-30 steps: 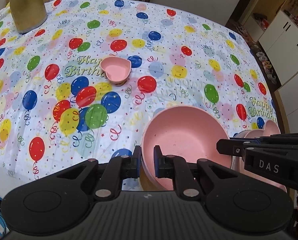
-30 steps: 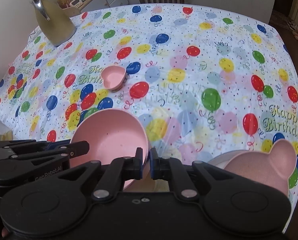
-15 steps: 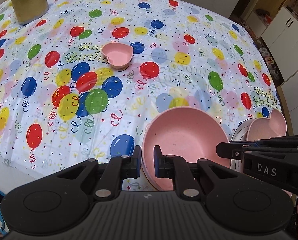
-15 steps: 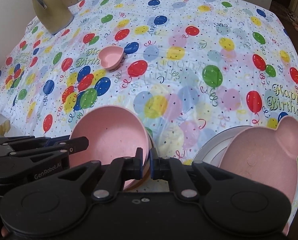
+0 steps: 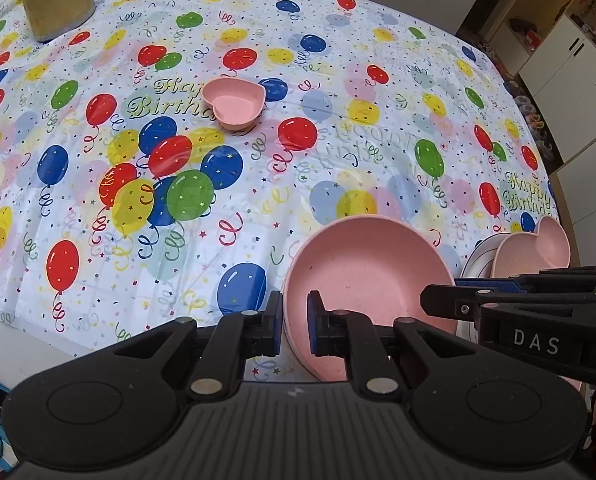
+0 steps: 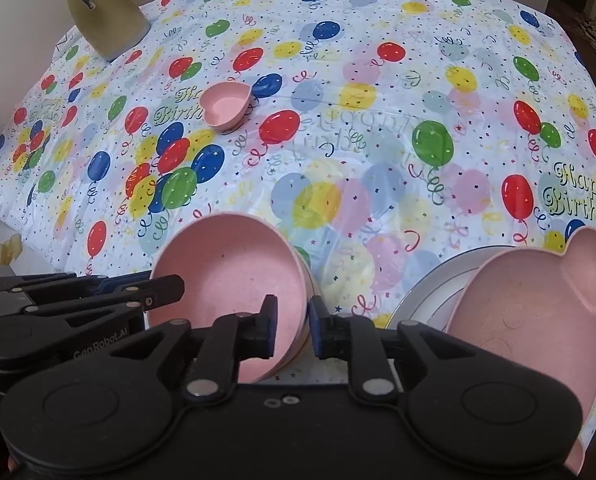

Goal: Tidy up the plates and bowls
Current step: 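Lower the pink bowl onto the stack and open both grippers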

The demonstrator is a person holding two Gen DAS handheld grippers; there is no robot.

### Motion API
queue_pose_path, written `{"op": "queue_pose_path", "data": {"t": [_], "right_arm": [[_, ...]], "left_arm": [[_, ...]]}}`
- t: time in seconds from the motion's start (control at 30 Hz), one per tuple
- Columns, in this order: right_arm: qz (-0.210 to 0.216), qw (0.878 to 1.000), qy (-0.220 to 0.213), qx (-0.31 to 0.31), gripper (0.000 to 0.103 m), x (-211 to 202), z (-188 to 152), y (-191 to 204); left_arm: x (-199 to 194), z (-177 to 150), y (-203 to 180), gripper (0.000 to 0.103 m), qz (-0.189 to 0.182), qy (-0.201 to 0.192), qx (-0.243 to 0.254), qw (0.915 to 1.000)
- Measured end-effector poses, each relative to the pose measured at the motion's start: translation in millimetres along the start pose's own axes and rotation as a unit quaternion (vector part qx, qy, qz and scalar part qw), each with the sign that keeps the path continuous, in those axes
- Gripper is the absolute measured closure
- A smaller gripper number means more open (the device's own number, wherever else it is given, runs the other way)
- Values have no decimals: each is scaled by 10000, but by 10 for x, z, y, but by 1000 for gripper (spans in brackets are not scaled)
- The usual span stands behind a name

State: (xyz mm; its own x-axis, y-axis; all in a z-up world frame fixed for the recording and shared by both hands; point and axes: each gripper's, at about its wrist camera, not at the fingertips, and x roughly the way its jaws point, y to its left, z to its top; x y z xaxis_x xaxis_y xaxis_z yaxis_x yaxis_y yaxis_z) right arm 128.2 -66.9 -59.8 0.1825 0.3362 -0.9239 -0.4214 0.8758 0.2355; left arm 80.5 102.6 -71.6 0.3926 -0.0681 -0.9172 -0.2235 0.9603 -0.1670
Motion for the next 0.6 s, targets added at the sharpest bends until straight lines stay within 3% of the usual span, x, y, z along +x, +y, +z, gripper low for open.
{"op": "queue_pose_path", "data": {"t": [0.17,0.33,0.6], "right_arm": [[46,9999,-122,-113,79,-120,51,34],[113,9988,-332,-341,67,-307,214,100],[96,9956,-655,-670,57,-454,585,195]], "left_arm": [[-133,29,5,90,-36,-149,107,9998],[-269,162,33,88,-50,-417,93,9991],[-395,481,139,74,45,-777,-93,9969]]}}
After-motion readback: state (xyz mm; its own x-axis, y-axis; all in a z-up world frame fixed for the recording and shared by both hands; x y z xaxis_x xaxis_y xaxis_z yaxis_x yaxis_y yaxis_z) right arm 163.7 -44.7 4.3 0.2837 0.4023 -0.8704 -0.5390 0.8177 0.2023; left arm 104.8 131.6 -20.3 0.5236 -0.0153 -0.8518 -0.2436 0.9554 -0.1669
